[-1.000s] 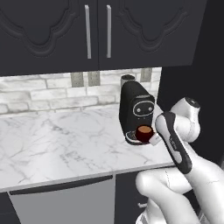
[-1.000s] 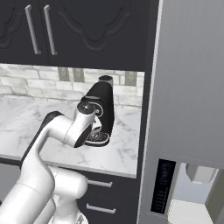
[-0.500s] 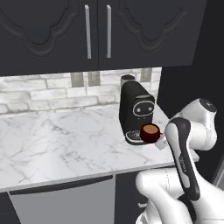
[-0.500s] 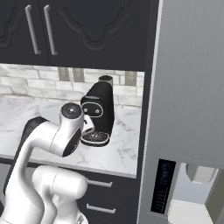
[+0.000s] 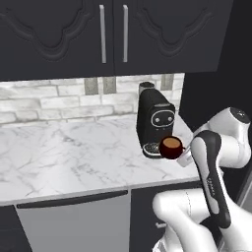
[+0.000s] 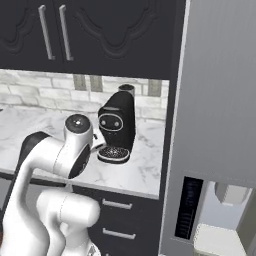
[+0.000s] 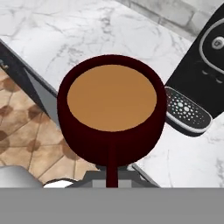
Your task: Pick up the brewed coffee from the coffee machine and place it next to the breakfast plate on the dining counter.
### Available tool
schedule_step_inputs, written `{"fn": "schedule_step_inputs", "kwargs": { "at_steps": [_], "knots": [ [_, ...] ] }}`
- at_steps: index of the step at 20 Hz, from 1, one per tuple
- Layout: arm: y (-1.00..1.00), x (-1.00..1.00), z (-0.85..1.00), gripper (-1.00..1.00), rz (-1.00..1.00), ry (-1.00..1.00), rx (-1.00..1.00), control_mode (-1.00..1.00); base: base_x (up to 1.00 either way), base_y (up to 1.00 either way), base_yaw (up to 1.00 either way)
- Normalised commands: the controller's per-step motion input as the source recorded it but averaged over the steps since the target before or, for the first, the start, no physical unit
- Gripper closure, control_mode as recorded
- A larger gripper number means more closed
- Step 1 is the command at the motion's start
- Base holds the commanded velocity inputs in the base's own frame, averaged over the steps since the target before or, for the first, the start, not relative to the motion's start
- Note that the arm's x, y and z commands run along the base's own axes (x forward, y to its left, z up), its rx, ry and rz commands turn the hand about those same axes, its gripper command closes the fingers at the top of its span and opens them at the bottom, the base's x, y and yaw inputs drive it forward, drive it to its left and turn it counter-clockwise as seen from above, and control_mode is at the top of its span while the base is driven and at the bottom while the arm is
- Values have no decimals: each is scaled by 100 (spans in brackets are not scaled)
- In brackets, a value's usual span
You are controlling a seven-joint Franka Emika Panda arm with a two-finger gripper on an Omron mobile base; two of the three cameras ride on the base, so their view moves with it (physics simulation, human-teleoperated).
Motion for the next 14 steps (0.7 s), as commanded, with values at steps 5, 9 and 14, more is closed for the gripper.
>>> {"fn": "schedule_step_inputs", "kwargs": {
  "at_steps": [5,9,14],
  "knots": [
    [0,0,0,100,0,0,0,100,-57,42,51],
    [0,0,0,100,0,0,0,100,-27,59,82],
    [0,0,0,100,0,0,0,100,-15,28,99]
  ]
}}
